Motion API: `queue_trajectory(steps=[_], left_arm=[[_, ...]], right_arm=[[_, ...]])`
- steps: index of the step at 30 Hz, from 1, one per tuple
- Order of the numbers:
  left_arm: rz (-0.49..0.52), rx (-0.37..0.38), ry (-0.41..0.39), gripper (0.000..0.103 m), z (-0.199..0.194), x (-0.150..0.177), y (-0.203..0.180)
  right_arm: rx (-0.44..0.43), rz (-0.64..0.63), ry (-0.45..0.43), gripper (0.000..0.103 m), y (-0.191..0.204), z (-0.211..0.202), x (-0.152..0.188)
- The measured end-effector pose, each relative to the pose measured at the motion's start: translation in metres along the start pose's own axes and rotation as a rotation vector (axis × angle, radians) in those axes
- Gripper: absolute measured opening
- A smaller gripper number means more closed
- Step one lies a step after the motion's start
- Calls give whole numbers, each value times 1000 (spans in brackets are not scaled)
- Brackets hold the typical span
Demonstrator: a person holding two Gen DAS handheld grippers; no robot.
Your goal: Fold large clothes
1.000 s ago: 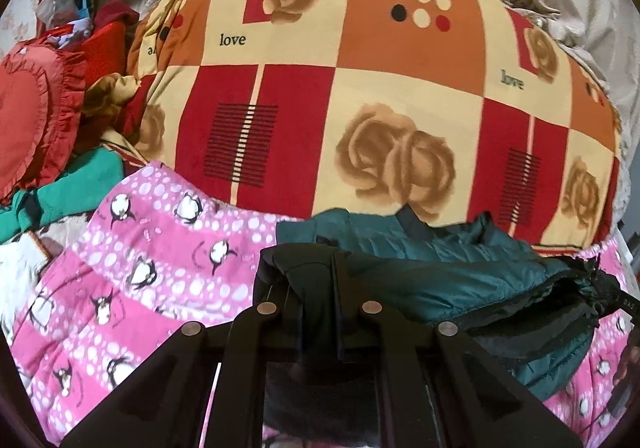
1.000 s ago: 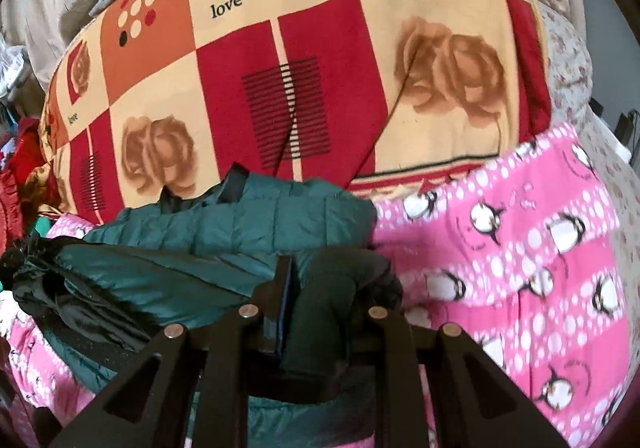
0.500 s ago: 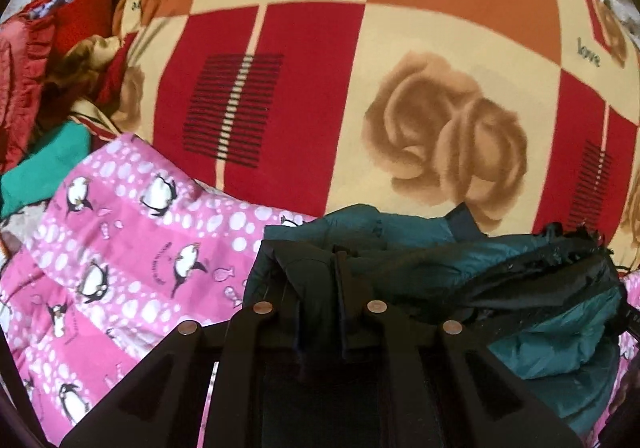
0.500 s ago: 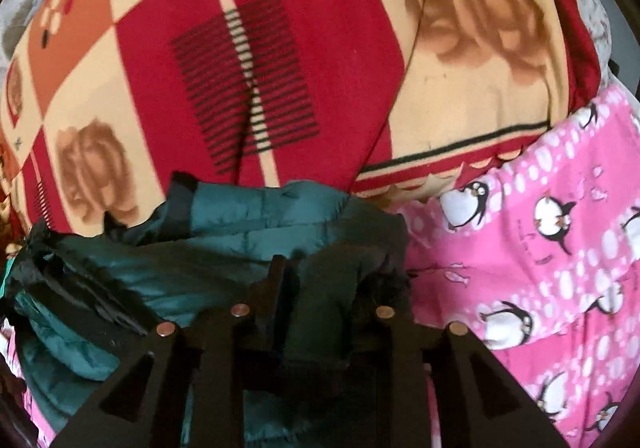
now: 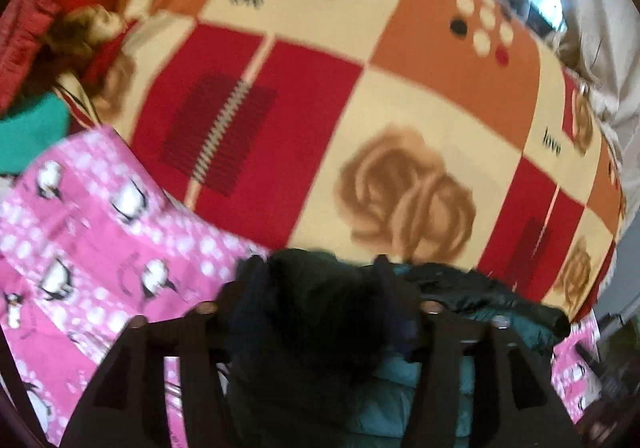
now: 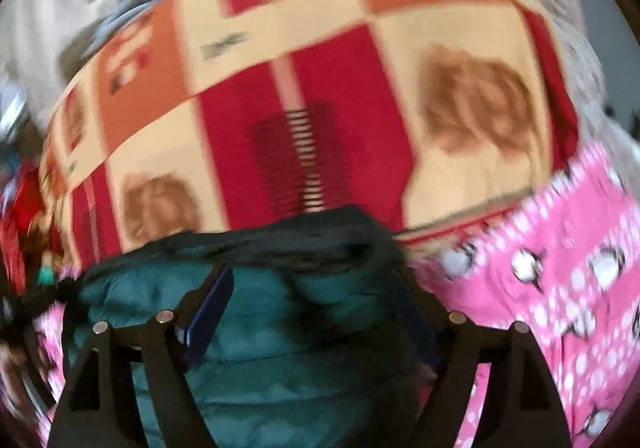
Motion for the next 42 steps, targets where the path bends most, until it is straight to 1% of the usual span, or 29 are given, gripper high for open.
queue_trajectory(steps=[1, 2, 5, 7, 11, 12, 14, 17, 19, 20, 22, 24, 26, 28, 31, 32, 35, 38, 42], left_arm=[[-6, -1, -13, 39, -4, -2, 0], [-7, -3, -12, 39, -6, -3, 0], [33, -24, 25, 39, -5, 3, -6], [79, -84, 56, 39, 1, 11, -9], [131, -158, 127, 39, 28, 31, -8], [135, -183, 154, 39, 38, 37, -6], [130, -205, 192, 39, 51, 47, -1], [131, -219, 194, 39, 55, 50, 1], [141, -221, 187, 39, 52, 48, -1], [149, -224, 181, 39, 51, 46, -2], [162, -232, 169, 39, 50, 41, -4], [159, -242, 168, 39, 53, 38, -3], [156, -251, 177, 39, 58, 39, -2], [159, -261, 183, 39, 62, 40, -1], [178, -274, 188, 39, 68, 42, -2], [184, -276, 192, 39, 69, 43, -2], [200, -283, 201, 40, 76, 46, -1], [203, -289, 201, 43, 80, 49, 0], [184, -290, 202, 45, 82, 51, 3]], right_arm=[[-3, -39, 28, 83, 14, 7, 4], [0, -78, 60, 83, 27, 20, 10], [-8, -140, 130, 83, 60, 59, 28], [2, -157, 183, 83, 74, 88, 38], [70, -199, 207, 83, 81, 123, 45], [76, -193, 214, 83, 81, 127, 47], [79, -176, 233, 83, 79, 135, 47], [65, -157, 252, 83, 79, 134, 45], [34, -140, 249, 83, 78, 119, 41], [7, -118, 227, 83, 75, 106, 37], [-5, -96, 180, 83, 65, 86, 30], [20, -91, 136, 83, 50, 72, 22], [76, -102, 108, 83, 30, 67, 16], [135, -102, 115, 83, 7, 72, 9], [179, -46, 136, 83, -20, 87, 11], [187, -31, 159, 83, -29, 96, 14], [191, -9, 195, 86, -37, 115, 22], [204, -20, 203, 88, -37, 123, 26], [196, -7, 198, 89, -39, 123, 27]])
Point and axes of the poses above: each gripper's, at about its wrist camera, not at the fingertips, and z roughly the way its jaws point, y to its left, x to its underside, the point moved 8 cm from there along z, roughly the way its jaws point, and after that the axes turned 5 degrees about z, right-handed, at the moved point
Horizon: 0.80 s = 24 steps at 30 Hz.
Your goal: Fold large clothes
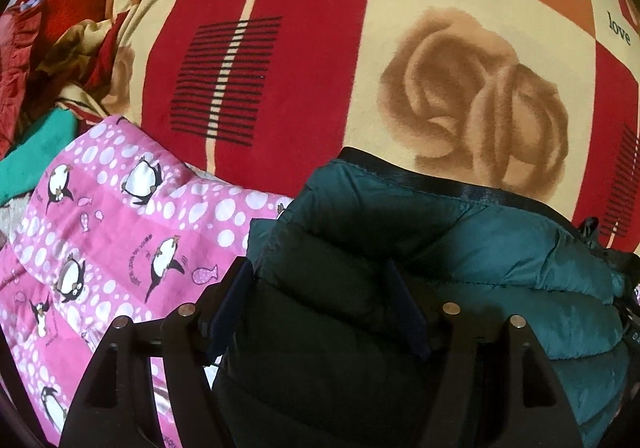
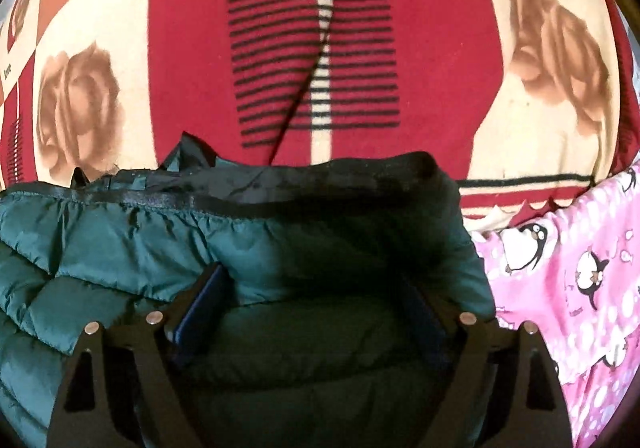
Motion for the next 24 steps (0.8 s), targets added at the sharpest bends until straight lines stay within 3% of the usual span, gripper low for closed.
queue_trajectory(steps=[9, 14, 16, 19, 24], left_arm=[[1, -4, -6, 46, 1, 0, -2], [-2, -10, -11, 47, 1, 0, -2], [0, -6, -6, 47, -3, 1, -2], [3, 9, -20, 47, -16, 4, -1], [18, 53, -46, 47, -43, 14, 0]], right_arm=[[-117, 58, -78, 90, -7, -77, 21], [-96, 87, 1, 91, -31, -47, 48], [-83, 85, 7, 92, -17, -34, 48], [-63, 83, 9, 93, -15, -44, 46], [-111, 118, -31, 93, -18, -79, 46]])
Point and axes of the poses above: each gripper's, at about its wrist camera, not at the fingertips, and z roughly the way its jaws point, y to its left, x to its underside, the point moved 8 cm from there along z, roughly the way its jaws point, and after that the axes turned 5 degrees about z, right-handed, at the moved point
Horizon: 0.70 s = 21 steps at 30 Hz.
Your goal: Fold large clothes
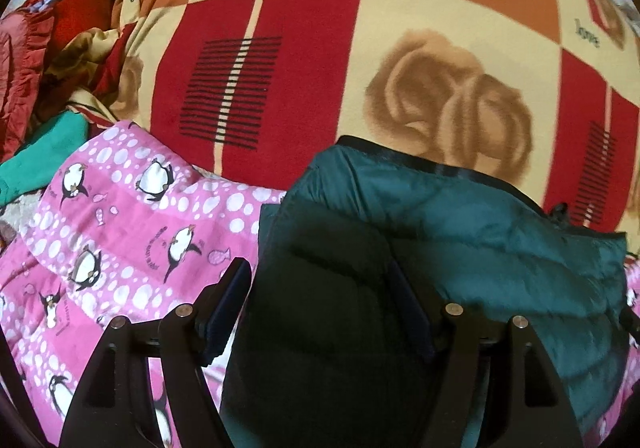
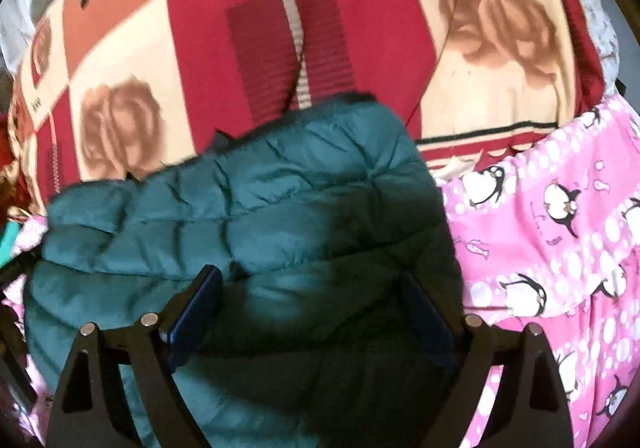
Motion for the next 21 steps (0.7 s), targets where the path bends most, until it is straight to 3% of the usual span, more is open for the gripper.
queue_trajectory(steps=[4, 21], left_arm=[[-5, 19, -2, 47, -15, 9, 2], [-2, 54, -24, 47, -52, 21, 1]], right_arm=[[-34, 13, 35, 96, 2, -13, 10], [-30, -4, 53, 99, 8, -35, 25]])
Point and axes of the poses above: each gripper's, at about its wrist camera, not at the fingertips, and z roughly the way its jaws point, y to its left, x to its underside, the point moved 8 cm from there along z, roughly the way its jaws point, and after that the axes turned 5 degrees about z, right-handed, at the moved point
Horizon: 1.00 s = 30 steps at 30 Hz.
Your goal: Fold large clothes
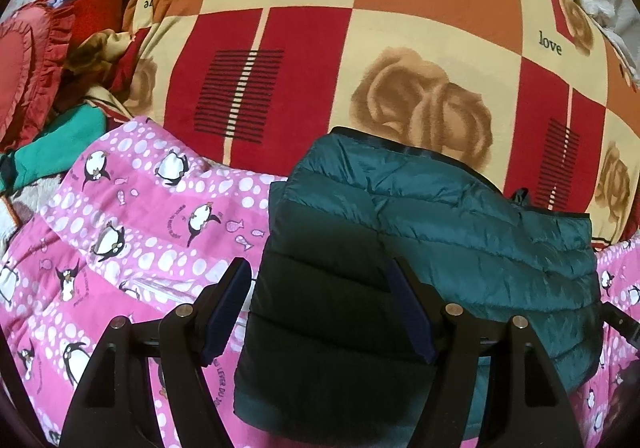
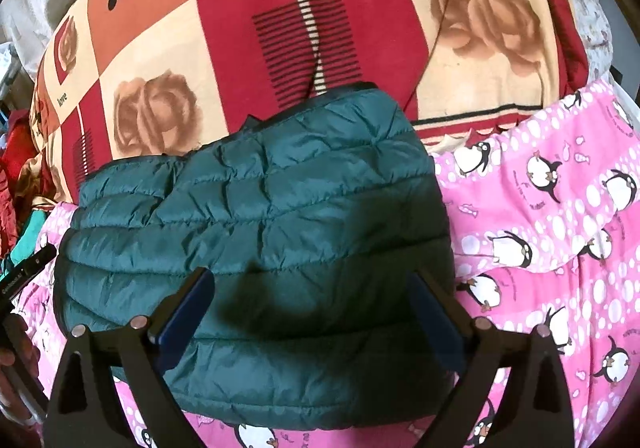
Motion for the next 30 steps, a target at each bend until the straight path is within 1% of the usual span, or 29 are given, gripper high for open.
queue_trajectory(steps=[15, 23, 30], left_arm=[[-16, 14, 44, 47, 18, 12, -1], [-18, 15, 48, 47, 25, 14, 1], [-20, 21, 52, 47, 31, 15, 2]], right_arm=[[16, 19, 4, 103, -11, 6, -2], [31, 42, 1, 103, -23, 11, -6], [44, 70, 24, 103, -36, 21, -7]])
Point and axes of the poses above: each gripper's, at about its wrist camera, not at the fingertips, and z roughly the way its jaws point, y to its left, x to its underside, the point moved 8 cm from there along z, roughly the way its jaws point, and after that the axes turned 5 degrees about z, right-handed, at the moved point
